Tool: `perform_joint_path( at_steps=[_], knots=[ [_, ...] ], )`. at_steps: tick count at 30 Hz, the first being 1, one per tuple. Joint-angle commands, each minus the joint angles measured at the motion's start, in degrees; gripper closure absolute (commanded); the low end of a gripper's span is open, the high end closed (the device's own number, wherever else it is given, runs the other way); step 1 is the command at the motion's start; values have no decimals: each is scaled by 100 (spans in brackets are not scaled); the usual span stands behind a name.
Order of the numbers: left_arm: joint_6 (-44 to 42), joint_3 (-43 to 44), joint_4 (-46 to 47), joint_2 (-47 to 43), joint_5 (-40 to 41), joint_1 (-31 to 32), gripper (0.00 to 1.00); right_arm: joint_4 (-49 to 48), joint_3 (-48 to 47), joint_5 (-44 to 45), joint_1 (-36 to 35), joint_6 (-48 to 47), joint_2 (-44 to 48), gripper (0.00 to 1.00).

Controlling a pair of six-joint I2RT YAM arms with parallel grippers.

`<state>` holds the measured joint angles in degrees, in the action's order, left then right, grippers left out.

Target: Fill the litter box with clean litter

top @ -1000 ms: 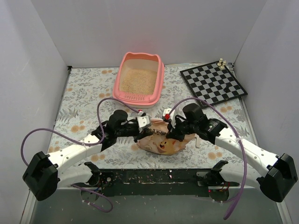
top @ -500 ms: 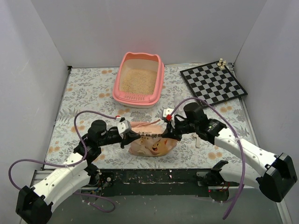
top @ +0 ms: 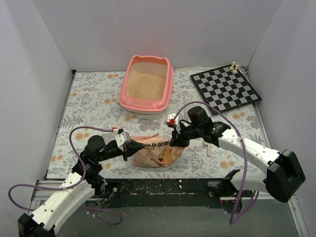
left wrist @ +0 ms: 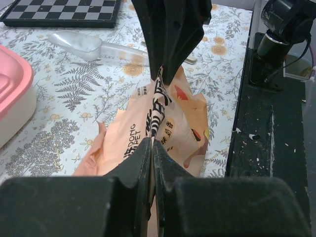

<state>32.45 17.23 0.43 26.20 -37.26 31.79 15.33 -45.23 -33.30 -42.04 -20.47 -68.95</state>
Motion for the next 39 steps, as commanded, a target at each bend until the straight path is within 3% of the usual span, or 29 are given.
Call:
perform_joint_path(
  at_steps=[1, 10, 16, 39],
  knots=[
    [201, 78, 476, -150, 87, -129, 100, 875, -389, 816, 117, -10, -58, 66],
    [280, 70, 494, -141, 210, -129, 100, 1638, -1022, 904, 108, -176, 926, 50],
    [297, 148, 371, -36, 271, -129, 100, 1509, -619, 632, 108, -300, 1252, 45],
    [482, 245, 2, -132, 403, -129, 100, 111, -153, 70, 108, -564, 233, 41]
  ],
)
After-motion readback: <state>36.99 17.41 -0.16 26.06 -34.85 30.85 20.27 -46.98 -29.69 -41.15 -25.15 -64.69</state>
